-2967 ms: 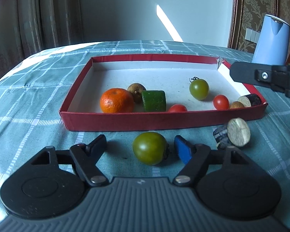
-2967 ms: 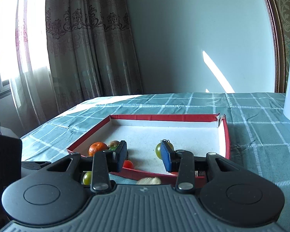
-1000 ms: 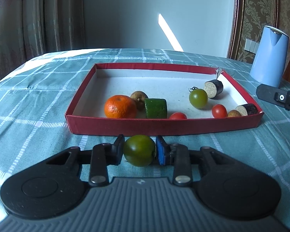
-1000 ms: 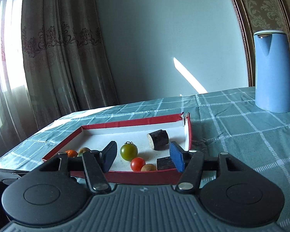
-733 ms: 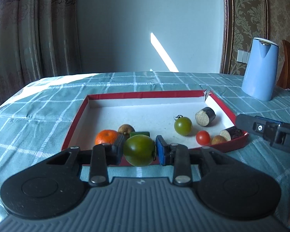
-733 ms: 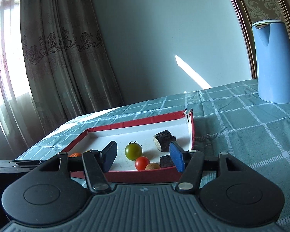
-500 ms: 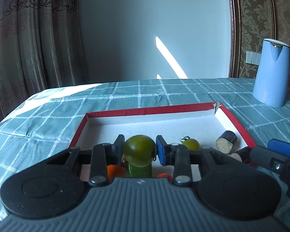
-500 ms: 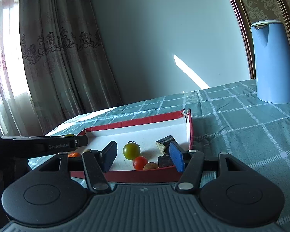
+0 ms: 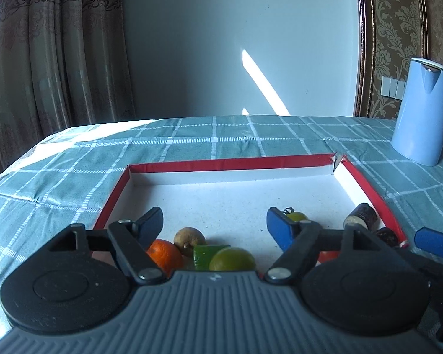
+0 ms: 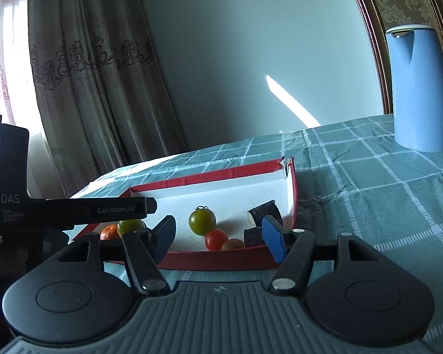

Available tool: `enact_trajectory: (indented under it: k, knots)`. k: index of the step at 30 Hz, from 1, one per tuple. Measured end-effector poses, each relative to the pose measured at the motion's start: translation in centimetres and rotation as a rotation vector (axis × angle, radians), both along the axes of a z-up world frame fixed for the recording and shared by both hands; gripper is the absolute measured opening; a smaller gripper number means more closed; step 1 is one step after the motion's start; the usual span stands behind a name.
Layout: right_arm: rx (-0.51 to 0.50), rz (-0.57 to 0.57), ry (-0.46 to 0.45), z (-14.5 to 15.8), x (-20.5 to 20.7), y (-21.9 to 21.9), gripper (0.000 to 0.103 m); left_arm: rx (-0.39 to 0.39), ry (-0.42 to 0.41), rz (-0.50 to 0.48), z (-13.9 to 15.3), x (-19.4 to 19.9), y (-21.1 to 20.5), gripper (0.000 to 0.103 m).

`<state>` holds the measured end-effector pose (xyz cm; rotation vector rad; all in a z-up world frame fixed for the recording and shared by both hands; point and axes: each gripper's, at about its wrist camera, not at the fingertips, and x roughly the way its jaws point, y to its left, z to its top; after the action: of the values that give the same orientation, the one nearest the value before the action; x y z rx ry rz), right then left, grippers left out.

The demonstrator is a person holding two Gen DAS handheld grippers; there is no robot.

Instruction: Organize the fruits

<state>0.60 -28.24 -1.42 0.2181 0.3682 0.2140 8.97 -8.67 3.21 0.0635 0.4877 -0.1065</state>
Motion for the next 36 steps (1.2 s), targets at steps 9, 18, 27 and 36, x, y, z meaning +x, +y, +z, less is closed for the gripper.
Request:
enact_trajectory:
  k: [9, 18, 27, 36]
  knots:
    - [-0.045, 0.005, 0.021, -0.8, -1.0, 2.1, 0.082, 0.006, 0.004, -0.001, -0.4, -3.9, 1.3, 0.102]
    - [-0.016, -0.012, 0.03, -1.1, -2.6, 3.0, 0.083, -0.049, 0.04, 0.06, -0.9, -6.6, 4.4, 0.103]
    - [-0.058, -0.058, 0.066, -1.4, -3.1, 5.3, 0.085, -0.056, 0.05, 0.08, -1.5, -8.4, 5.8, 0.103]
    - [-0.067, -0.083, 0.073, -1.5, -3.1, 5.6, 0.085, -0.039, 0.049, 0.083, -1.8, -9.1, 5.9, 0.103]
